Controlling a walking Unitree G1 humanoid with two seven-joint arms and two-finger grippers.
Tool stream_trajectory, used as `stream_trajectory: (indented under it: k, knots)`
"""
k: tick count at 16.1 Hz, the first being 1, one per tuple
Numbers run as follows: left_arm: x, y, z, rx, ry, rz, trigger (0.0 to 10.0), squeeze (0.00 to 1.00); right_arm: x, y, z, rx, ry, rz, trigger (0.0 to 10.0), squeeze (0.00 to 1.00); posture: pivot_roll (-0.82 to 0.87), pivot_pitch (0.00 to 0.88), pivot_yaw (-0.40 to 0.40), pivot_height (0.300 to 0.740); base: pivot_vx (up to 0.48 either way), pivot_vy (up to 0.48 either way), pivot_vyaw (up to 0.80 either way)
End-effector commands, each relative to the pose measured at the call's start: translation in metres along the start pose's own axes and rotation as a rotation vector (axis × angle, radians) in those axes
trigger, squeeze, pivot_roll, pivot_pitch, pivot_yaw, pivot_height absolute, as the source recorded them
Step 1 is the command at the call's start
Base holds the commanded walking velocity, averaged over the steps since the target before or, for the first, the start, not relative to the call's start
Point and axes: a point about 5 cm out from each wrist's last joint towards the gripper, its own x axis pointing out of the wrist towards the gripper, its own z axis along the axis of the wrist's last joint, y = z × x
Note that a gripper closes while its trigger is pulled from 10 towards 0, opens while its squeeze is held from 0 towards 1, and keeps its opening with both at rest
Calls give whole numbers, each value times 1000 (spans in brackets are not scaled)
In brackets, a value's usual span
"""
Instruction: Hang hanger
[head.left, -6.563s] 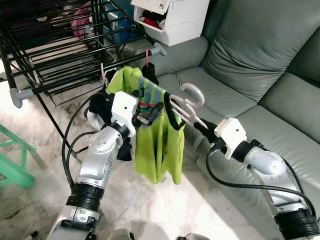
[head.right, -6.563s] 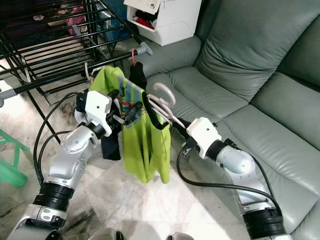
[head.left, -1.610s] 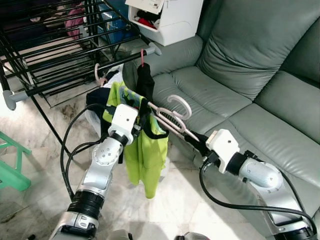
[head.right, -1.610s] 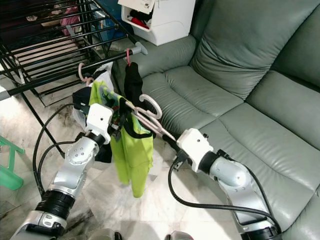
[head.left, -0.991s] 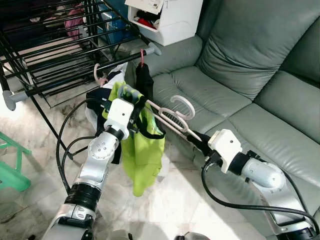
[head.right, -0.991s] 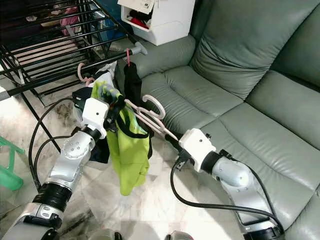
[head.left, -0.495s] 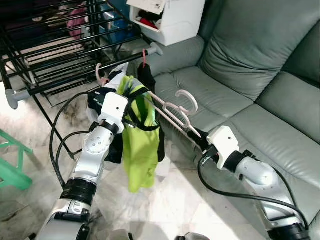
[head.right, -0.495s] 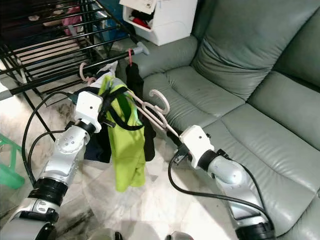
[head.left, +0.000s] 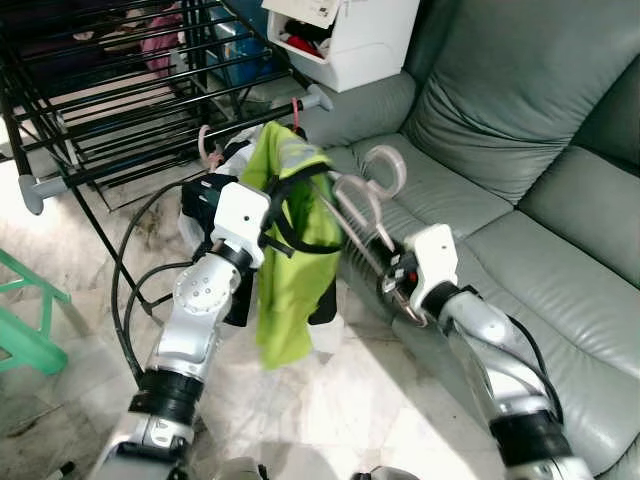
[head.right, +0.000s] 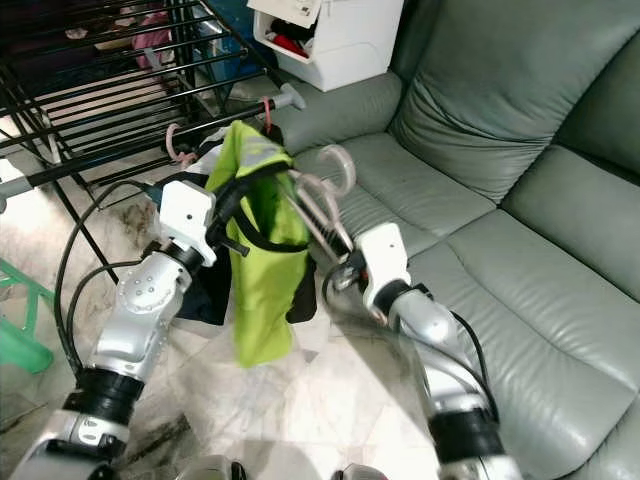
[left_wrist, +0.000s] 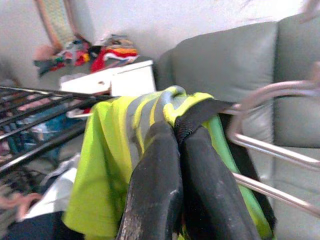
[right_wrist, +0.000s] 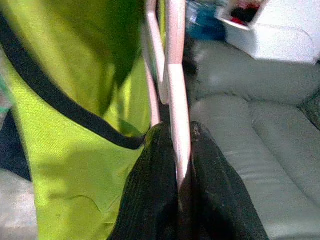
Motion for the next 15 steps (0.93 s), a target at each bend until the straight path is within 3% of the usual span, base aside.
stream_trajectory:
  k: [1,4,7,9,12,14,15]
  knots:
    - [-2,-7,3,-10,-11,-49,0,0,4,-10,6,41,-17,-79,10000,0,-38,0,1,740,0,0,0]
    - [-4,-29,5,-14,-18,-187,0,0,12,-12,15,138,-65,-136,10000,0,-43,0,11,740,0,0,0]
    - [-5,-47,5,34,-18,-294,0,0,15,-15,22,169,-87,-150,10000,0,-49,3,20,740,0,0,0]
    - [-6,-55,4,86,-15,-346,0,0,14,-8,26,205,-95,-66,10000,0,-53,7,22,740,0,0,0]
    - [-7,-51,0,126,1,-330,0,0,5,5,17,178,-36,78,10000,0,-53,9,22,740,0,0,0]
    - [-9,-45,-2,161,15,-300,0,0,-3,2,10,160,5,111,10000,0,-53,11,21,740,0,0,0]
    - [-9,-43,-3,167,21,-300,588,0,-9,0,5,128,44,146,10000,0,-53,11,21,740,0,0,0]
